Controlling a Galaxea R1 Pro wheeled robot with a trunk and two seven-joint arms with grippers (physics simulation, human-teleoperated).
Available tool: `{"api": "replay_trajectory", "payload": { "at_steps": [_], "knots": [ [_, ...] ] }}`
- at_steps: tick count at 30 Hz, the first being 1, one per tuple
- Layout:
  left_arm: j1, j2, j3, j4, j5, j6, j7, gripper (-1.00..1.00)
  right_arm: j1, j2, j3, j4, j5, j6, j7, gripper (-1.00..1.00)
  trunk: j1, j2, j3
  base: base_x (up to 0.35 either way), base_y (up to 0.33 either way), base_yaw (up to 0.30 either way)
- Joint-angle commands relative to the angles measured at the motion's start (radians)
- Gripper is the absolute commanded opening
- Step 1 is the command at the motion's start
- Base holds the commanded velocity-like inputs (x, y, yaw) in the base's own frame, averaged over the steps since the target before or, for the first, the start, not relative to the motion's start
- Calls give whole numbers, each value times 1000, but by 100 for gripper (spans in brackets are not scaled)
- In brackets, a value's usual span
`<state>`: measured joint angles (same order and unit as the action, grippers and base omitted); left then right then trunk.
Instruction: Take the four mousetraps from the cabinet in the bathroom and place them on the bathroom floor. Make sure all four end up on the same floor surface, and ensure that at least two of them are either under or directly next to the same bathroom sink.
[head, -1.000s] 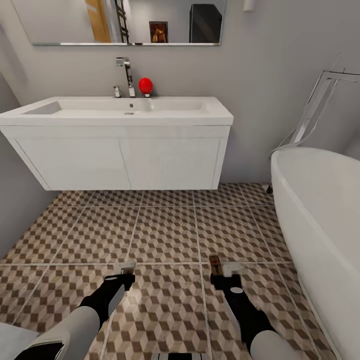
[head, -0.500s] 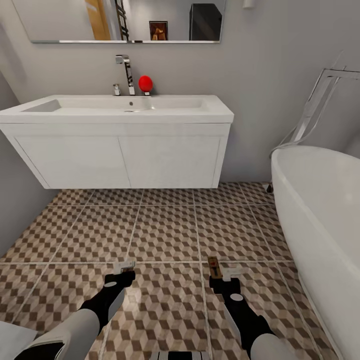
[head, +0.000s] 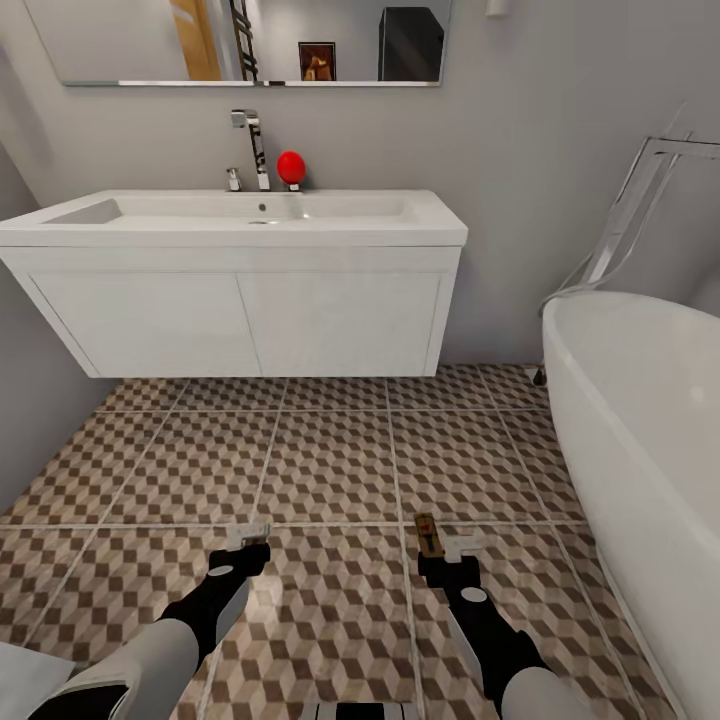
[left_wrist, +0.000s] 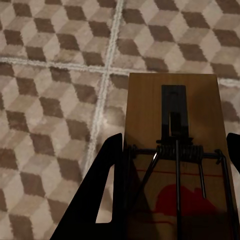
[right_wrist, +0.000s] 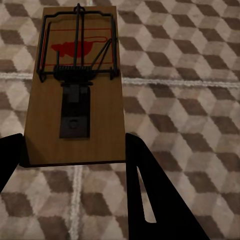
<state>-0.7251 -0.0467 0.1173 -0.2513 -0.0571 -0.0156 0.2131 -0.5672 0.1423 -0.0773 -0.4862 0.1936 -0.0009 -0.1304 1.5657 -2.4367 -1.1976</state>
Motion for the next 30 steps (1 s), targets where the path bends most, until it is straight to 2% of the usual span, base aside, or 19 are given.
{"api": "replay_trajectory", "payload": {
  "at_steps": [1, 11, 20, 30],
  "knots": [
    [0, -1, 7, 0, -7, -1, 3, -100, 0, 1, -7, 0, 7, -1, 3, -100, 0, 0, -1, 0, 0, 0],
    [0, 0, 7, 1, -7, -1, 3, -100, 0, 2, -7, 0, 7, -1, 3, -100, 0, 0, -5, 0, 0, 0],
    [0, 0, 7, 1, -7, -1, 3, -100, 0, 2, -7, 0, 7, -1, 3, -100, 34, -63, -42, 0, 0, 0],
    [0, -1, 7, 4, -7, -2, 3, -100, 0, 2, -7, 0, 7, -1, 3, -100, 39, -66, -92, 0, 0, 0]
  ]
}}
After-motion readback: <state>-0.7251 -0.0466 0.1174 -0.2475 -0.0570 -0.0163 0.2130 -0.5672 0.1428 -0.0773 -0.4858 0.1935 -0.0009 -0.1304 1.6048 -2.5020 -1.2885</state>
